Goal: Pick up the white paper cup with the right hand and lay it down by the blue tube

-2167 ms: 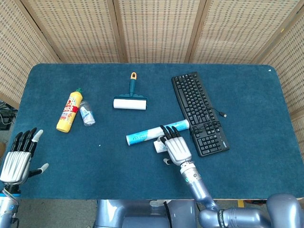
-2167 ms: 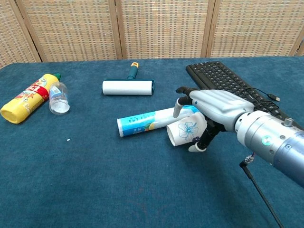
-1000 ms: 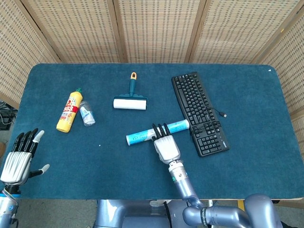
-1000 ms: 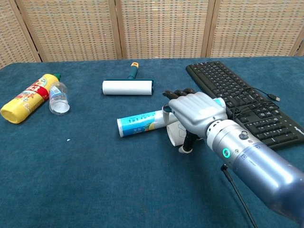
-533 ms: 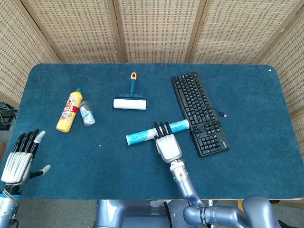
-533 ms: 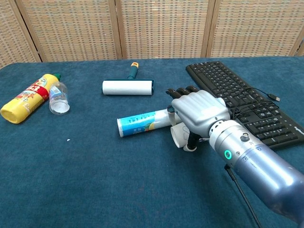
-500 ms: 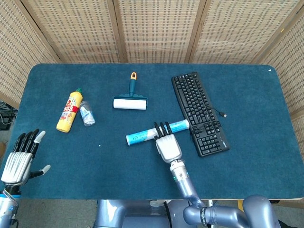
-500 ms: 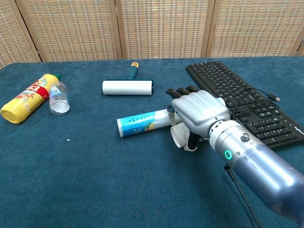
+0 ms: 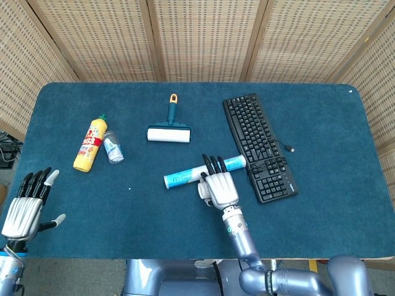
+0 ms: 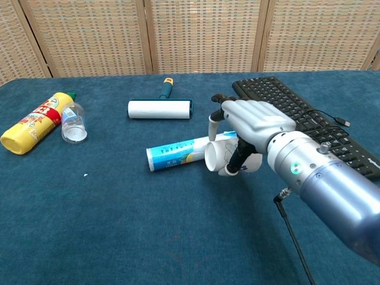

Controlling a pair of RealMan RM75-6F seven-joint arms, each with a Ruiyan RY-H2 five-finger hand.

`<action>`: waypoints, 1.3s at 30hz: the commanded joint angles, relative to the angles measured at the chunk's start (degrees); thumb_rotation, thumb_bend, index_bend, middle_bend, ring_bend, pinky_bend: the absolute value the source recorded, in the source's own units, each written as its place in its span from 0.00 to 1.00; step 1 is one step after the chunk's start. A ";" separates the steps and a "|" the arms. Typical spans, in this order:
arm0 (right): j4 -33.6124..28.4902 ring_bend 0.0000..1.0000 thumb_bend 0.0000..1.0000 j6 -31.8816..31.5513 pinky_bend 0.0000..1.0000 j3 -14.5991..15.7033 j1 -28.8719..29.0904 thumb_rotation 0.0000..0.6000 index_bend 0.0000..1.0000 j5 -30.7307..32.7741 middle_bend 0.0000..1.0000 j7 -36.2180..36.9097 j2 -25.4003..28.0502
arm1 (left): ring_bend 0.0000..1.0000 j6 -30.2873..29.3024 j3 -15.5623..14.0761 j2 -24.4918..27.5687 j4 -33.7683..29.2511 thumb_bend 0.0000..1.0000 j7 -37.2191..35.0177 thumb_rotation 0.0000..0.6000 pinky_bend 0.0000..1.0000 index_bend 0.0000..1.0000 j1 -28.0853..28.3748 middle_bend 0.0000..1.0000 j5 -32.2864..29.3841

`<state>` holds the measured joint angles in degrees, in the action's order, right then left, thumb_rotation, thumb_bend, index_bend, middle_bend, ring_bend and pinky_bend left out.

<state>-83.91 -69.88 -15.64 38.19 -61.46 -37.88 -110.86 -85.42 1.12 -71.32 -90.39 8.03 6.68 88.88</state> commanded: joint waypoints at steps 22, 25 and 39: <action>-0.75 0.00 0.22 4.49 0.00 -6.53 -3.73 1.00 0.49 10.83 0.02 21.95 -0.26 | 0.00 -0.19 -0.12 -0.39 0.05 0.12 0.58 1.00 0.00 0.00 -0.03 0.00 0.36; -0.52 0.00 0.22 3.93 0.00 -5.96 -4.05 1.00 0.49 10.33 0.01 22.06 -0.03 | 0.00 -0.18 -0.14 -0.36 0.06 0.12 0.53 1.00 0.00 0.00 -0.02 0.00 0.41; -6.03 0.00 0.22 -0.61 0.00 -2.62 -7.43 1.00 0.29 7.00 0.00 19.75 5.94 | 0.00 -0.43 -0.38 -0.42 -0.06 0.12 0.70 1.00 0.00 0.00 -0.04 0.00 1.06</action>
<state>-88.83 -70.07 -18.85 31.43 -54.10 -17.85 -105.83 -85.84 0.74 -71.74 -90.45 8.72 6.64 89.93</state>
